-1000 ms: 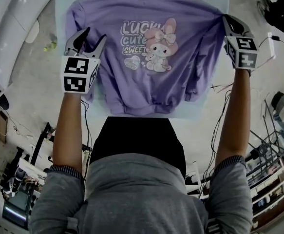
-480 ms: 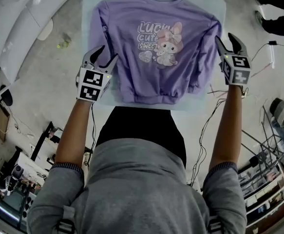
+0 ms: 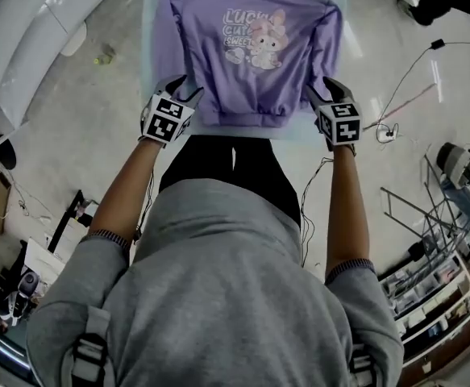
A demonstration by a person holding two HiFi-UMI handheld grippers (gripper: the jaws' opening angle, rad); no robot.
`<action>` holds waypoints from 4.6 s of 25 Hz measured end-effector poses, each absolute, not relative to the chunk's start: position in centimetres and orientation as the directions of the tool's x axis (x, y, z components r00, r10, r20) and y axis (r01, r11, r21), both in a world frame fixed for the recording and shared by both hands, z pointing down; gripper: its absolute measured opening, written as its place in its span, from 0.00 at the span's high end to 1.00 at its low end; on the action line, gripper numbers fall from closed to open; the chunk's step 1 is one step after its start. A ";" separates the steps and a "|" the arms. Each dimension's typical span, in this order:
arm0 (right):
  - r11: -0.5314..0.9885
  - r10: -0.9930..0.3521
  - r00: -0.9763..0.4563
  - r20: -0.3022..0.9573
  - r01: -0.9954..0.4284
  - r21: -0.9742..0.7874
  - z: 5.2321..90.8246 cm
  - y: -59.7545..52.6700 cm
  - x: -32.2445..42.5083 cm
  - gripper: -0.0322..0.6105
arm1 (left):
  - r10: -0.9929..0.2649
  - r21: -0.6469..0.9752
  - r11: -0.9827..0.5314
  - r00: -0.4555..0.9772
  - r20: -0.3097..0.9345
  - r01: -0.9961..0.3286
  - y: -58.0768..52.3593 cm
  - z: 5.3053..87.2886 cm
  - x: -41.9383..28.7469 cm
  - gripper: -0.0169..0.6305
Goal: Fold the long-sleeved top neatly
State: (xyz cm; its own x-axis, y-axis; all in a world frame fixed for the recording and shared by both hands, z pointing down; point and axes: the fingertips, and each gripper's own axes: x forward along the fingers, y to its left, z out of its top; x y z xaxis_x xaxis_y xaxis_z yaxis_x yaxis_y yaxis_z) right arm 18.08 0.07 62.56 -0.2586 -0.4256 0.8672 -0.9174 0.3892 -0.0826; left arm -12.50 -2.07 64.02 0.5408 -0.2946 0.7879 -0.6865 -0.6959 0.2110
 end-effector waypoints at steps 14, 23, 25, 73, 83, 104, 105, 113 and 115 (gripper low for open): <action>0.355 -0.264 -0.364 0.893 -0.898 -0.261 72.4 12.9 14.0 0.61 | -0.272 0.311 -0.537 0.510 0.816 -0.784 7.7 70.5 -10.7 0.60; 0.348 -0.298 -0.416 0.859 -0.886 -0.308 73.3 13.2 12.9 0.91 | -0.409 0.180 -0.423 0.364 0.837 -0.888 7.3 71.4 -14.8 0.91; 0.355 -0.307 -0.431 0.849 -0.879 -0.318 72.4 13.5 12.8 0.91 | -0.427 0.182 -0.397 0.357 0.831 -0.900 7.6 70.7 -16.2 0.91; 0.280 -0.463 -0.458 0.759 -0.888 -0.365 59.3 9.4 7.1 0.53 | -0.362 0.139 -0.487 0.344 0.866 -0.862 2.0 71.7 -17.2 0.72; 0.262 -0.427 -0.437 0.792 -0.898 -0.354 60.8 8.2 5.0 0.54 | -0.373 0.109 -0.459 0.303 0.877 -0.882 -0.7 74.2 -20.1 0.82; 0.353 -0.461 -0.470 0.753 -0.875 -0.331 56.5 0.1 -0.6 0.54 | -0.638 0.192 -0.205 0.280 0.717 -0.960 -8.8 58.9 -35.4 0.93; 0.358 -0.464 -0.472 0.749 -0.874 -0.328 56.2 -0.2 -0.8 0.54 | -0.645 0.202 -0.189 0.276 0.712 -0.961 -8.9 58.3 -36.0 0.93; 0.389 -0.491 -0.478 0.728 -0.868 -0.308 53.7 -3.7 -2.8 0.55 | -0.686 0.312 -0.062 0.268 0.676 -0.948 -10.0 56.0 -40.3 0.93; 0.391 -0.500 -0.477 0.723 -0.869 -0.303 53.0 -4.5 -3.2 0.55 | -0.708 0.332 -0.074 0.284 0.647 -0.940 -10.7 55.1 -40.9 0.93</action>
